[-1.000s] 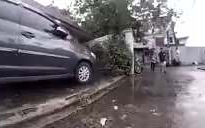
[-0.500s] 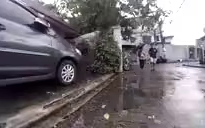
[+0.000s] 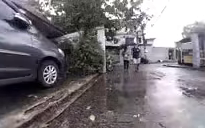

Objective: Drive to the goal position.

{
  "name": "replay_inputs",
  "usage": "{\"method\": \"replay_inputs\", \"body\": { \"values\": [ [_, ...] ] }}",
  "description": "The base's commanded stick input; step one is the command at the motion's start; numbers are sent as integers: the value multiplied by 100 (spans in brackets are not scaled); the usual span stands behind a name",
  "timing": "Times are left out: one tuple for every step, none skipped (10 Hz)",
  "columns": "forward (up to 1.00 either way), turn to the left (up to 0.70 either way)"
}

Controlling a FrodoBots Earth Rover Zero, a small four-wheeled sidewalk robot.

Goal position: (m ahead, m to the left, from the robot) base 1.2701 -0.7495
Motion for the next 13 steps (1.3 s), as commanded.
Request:
{"method": "replay_inputs", "body": {
  "values": [
    [100,-24],
    [100,-2],
    [100,27],
    [100,27],
    [100,27],
    [100,27],
    [100,27],
    [100,27],
    [100,27],
    [100,27],
    [73,32],
    [0,45],
    [0,45]
  ]
}}
